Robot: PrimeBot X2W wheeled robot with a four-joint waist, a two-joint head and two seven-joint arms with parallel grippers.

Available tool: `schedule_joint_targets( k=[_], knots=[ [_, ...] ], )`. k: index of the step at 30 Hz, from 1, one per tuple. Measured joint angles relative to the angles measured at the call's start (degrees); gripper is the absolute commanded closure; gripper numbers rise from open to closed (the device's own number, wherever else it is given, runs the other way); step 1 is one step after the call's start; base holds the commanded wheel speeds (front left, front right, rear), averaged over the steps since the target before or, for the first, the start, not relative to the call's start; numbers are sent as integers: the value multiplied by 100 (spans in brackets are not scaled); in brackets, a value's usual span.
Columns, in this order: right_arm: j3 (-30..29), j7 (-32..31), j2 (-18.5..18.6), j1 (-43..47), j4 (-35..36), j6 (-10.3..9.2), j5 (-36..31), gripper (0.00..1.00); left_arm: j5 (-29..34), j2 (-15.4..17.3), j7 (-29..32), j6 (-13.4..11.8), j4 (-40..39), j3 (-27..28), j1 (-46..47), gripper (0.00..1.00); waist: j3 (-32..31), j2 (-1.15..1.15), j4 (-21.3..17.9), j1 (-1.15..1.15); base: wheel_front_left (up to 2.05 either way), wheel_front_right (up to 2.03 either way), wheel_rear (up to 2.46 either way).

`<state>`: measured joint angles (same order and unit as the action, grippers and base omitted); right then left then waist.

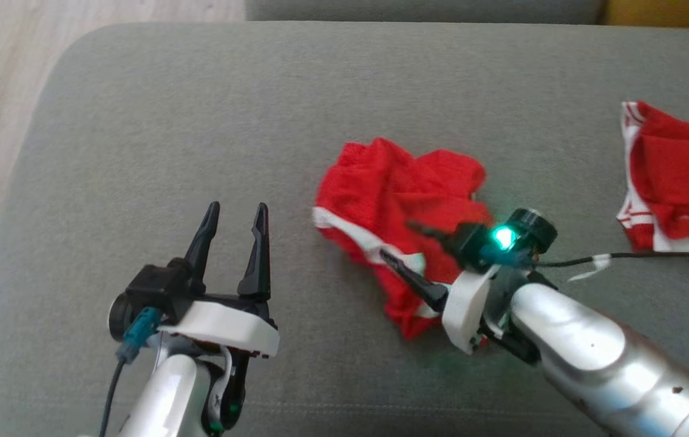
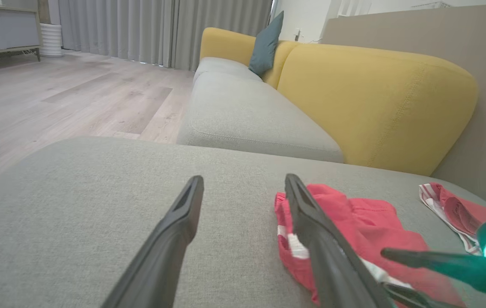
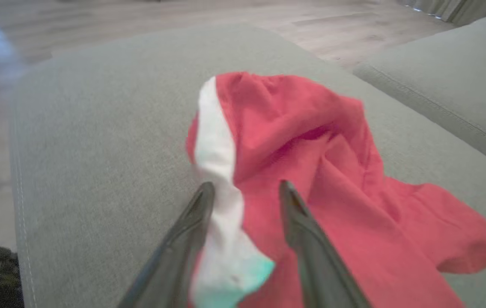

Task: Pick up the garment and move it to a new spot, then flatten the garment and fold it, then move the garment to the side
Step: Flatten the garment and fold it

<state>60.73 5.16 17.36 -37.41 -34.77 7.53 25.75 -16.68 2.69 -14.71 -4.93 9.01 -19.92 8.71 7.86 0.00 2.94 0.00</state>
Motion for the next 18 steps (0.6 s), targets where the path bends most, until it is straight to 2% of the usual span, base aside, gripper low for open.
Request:
schedule_joint_targets(
  k=[6,11,15,18],
  knots=[
    [-1179,245,64,371,104,0,-34,0,151,1,0,46,-9,140,1,0,-20,0,-365,0,0,0,0],
    [-2831,525,-15,1158,479,0,-291,0,210,1,1,100,-11,292,3,0,-8,0,-602,0,0,0,0],
    [-4201,681,-469,1999,1090,0,-737,0,301,1,1,168,-9,447,3,0,9,0,-782,0,0,0,0],
    [-4809,702,-992,2685,1663,0,-1168,0,357,-2,1,250,13,513,3,0,31,0,-890,0,0,0,0]
  ],
)
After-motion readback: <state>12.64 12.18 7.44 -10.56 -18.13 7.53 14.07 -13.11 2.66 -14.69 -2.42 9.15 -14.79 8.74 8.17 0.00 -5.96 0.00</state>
